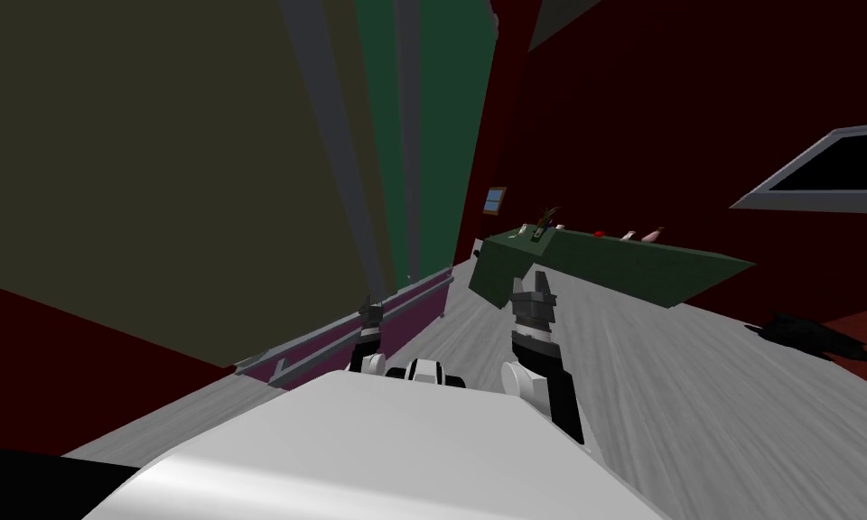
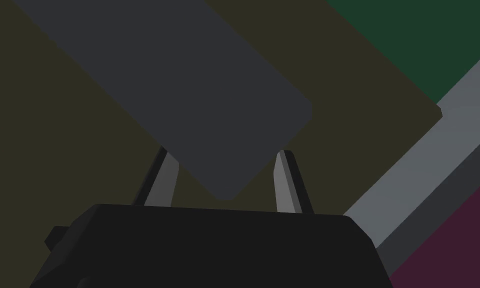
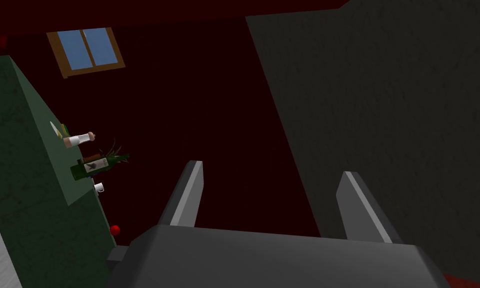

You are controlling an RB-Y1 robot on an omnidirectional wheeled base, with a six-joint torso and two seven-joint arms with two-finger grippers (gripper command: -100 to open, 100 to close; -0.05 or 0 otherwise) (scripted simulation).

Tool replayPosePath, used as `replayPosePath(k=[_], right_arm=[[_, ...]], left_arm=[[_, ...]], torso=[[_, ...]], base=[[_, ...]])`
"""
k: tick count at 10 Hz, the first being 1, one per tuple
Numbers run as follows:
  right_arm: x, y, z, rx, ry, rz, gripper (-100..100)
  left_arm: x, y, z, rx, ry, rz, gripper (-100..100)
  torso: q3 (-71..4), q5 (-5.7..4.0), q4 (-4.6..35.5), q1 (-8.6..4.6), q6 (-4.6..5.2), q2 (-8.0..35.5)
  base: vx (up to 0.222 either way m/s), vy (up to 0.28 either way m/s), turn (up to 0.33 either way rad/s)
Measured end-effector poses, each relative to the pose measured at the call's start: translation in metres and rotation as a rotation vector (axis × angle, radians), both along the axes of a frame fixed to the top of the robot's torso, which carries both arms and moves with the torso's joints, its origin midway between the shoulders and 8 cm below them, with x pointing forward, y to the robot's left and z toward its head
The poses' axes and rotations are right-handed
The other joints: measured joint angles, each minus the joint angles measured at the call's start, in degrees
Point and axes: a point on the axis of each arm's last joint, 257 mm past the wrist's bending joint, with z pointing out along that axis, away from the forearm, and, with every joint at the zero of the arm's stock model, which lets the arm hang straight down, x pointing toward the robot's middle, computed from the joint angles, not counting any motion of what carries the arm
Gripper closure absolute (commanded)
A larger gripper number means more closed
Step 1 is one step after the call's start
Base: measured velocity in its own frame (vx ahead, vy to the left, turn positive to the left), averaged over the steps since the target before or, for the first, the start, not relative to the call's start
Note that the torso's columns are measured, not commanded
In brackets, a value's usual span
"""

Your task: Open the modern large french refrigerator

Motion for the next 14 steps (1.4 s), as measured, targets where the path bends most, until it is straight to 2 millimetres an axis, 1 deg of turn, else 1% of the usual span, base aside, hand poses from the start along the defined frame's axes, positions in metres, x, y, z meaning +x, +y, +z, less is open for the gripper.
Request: replayPosePath(k=[1, 3, 5, 6, 8, 9, 10, 12, 14], right_arm=[[0.000, 0.000, 0.000, 0.000, 0.000, 0.000, 0], [0.000, 0.000, 0.000, 0.000, 0.000, 0.000, 0], [0.000, 0.000, 0.000, 0.000, 0.000, 0.000, 0], [0.000, 0.000, 0.000, 0.000, 0.000, 0.000, 0], [0.000, 0.000, 0.000, 0.000, 0.000, 0.000, 0], [0.000, 0.000, 0.000, 0.000, 0.000, 0.000, 0], [0.000, 0.000, 0.000, 0.000, 0.000, 0.000, 0], [0.000, 0.000, 0.000, 0.000, 0.000, 0.000, 0], [0.000, 0.000, 0.000, 0.000, 0.000, 0.000, 0]], left_arm=[[0.005, -0.009, 0.003, -0.001, 0.001, -0.034, 100], [0.015, -0.029, 0.001, -0.006, 0.014, -0.095, 100], [0.025, -0.043, -0.001, -0.006, 0.024, -0.148, 100], [0.027, -0.051, -0.003, -0.005, 0.031, -0.174, 100], [0.033, -0.064, -0.003, -0.003, 0.033, -0.222, 100], [0.032, -0.066, -0.006, -0.005, 0.041, -0.227, 100], [0.033, -0.072, -0.006, -0.002, 0.040, -0.247, 100], [0.032, -0.083, -0.004, -0.001, 0.037, -0.289, 100], [0.033, -0.100, -0.003, -0.001, 0.037, -0.341, 100]], torso=[[0.2, 0.00, 0.1, 0.02, -0.11, 0.3], [0.1, -0.24, 0.2, -0.48, -0.28, 0.2], [0.0, -0.28, 0.2, -0.44, -0.17, 0.0], [-0.1, -0.26, 0.2, -0.34, -0.15, -0.1], [-0.1, -0.25, 0.1, -0.61, 0.09, -0.2], [-0.3, -0.29, 0.1, -0.50, -0.19, -0.5], [-0.2, -0.16, 0.1, -0.31, 0.08, -0.3], [-0.1, -0.17, 0.1, -0.29, -0.18, -0.1], [0.0, -0.15, 0.2, -0.19, -0.18, 0.1]], base=[[-0.268, 0.109, -0.184], [-0.250, 0.055, -0.119], [-0.243, 0.059, -0.108], [-0.223, 0.050, -0.108], [-0.173, 0.042, -0.082], [-0.161, 0.095, -0.114], [-0.176, 0.119, -0.152], [-0.154, 0.116, -0.125], [-0.188, 0.141, -0.169]])
